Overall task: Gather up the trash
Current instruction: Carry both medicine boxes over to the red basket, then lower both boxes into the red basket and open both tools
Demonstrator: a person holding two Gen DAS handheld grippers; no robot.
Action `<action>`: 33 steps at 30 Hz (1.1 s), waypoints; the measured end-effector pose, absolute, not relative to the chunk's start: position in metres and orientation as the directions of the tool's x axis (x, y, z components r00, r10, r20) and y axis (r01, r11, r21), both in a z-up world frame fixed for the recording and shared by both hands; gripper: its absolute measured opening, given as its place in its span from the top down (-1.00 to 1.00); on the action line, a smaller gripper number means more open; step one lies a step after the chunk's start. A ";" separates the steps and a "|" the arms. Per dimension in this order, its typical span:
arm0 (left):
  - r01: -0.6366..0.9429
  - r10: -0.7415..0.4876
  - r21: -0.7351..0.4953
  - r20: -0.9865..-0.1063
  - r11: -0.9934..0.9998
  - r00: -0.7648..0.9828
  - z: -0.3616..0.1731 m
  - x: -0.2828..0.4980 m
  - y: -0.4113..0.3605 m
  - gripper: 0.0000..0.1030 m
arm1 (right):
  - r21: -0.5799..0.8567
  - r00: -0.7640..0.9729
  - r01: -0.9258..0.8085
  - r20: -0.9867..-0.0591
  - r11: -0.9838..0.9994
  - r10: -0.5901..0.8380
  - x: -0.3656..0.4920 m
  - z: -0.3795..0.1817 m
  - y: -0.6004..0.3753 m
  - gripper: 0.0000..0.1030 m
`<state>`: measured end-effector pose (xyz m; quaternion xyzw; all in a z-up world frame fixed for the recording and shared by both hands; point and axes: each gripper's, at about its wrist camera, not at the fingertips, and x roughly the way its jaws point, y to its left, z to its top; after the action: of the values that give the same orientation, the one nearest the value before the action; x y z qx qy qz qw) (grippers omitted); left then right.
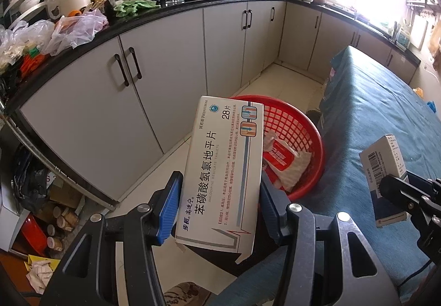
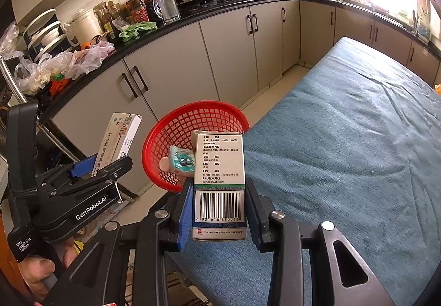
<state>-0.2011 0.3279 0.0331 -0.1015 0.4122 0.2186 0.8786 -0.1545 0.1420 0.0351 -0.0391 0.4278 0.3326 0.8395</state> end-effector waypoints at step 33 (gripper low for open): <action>-0.473 0.238 -0.078 -0.785 0.878 0.572 0.002 -0.125 0.371 -0.02 | 0.449 0.292 -0.548 -0.688 0.706 0.664 -0.040 0.006 0.203 0.27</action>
<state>-0.1248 0.3711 0.0018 -0.1410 0.4159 0.2029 0.8752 -0.0399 0.2032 0.0062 0.0631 0.4592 0.3785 0.8012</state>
